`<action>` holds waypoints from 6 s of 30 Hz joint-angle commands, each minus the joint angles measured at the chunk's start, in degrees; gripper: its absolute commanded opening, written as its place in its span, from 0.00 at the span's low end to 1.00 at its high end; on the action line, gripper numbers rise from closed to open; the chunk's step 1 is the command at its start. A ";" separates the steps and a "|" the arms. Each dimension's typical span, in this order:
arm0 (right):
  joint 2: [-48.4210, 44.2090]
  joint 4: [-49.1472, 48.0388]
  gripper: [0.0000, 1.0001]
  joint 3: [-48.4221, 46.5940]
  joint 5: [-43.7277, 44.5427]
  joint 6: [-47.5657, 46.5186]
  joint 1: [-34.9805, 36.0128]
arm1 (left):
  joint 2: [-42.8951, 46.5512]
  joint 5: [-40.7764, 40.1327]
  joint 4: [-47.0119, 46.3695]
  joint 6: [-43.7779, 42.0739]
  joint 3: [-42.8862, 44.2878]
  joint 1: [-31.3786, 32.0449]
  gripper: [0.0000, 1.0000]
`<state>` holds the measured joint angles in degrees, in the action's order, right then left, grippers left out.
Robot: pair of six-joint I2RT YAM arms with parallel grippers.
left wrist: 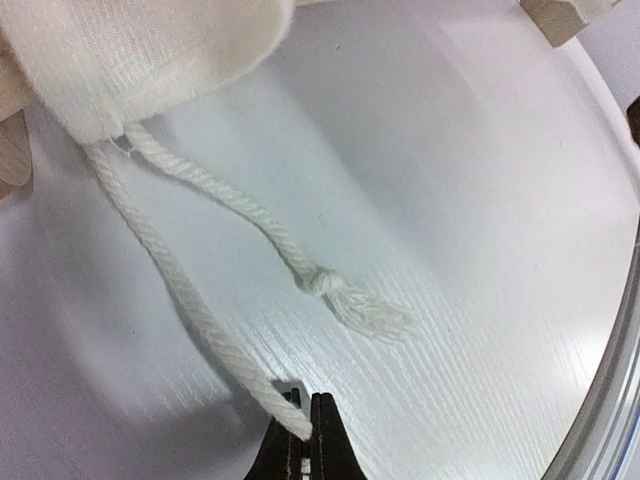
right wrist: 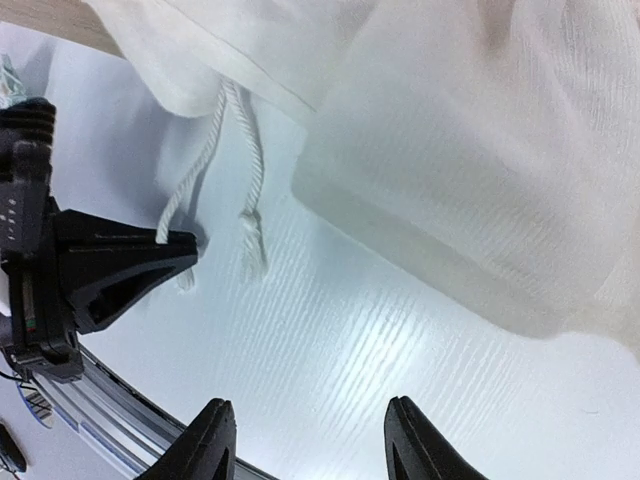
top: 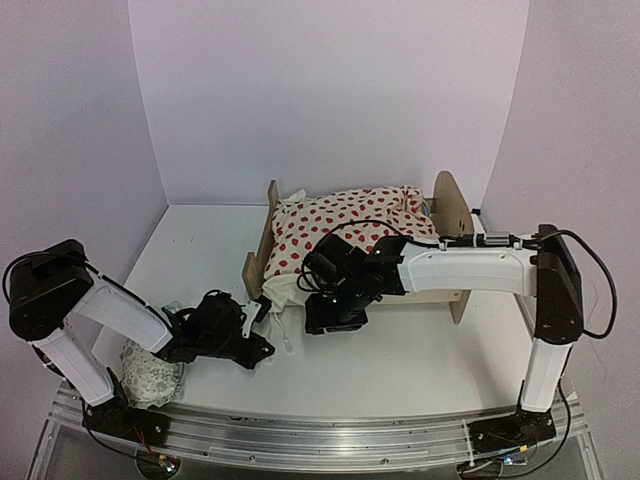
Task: Set up the pet bed
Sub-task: Cross the left ropes of the mattress attached to the bed frame, then tie the left ropes of the mattress closest to the robot on the bed frame base.
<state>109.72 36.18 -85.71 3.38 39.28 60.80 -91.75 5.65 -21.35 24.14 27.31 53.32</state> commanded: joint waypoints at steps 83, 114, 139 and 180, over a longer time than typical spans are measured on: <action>12.24 -21.42 0.30 -1.31 -14.75 5.61 4.05 | 14.54 6.92 -1.94 -0.17 -4.57 0.14 0.08; -5.72 -15.81 0.30 10.12 -4.31 1.23 2.84 | 12.68 2.35 11.43 2.65 5.71 0.12 0.99; 6.62 -9.83 0.32 -7.24 -3.38 1.40 2.77 | 22.88 -16.56 25.65 20.86 0.82 -0.57 0.68; 27.94 -4.78 0.41 -38.10 -1.62 2.58 -6.31 | 8.03 -11.04 19.22 21.47 5.25 -0.18 0.55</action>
<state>135.81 33.30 -120.96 2.45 42.79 55.73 -82.54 -5.70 -1.51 46.48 29.45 52.84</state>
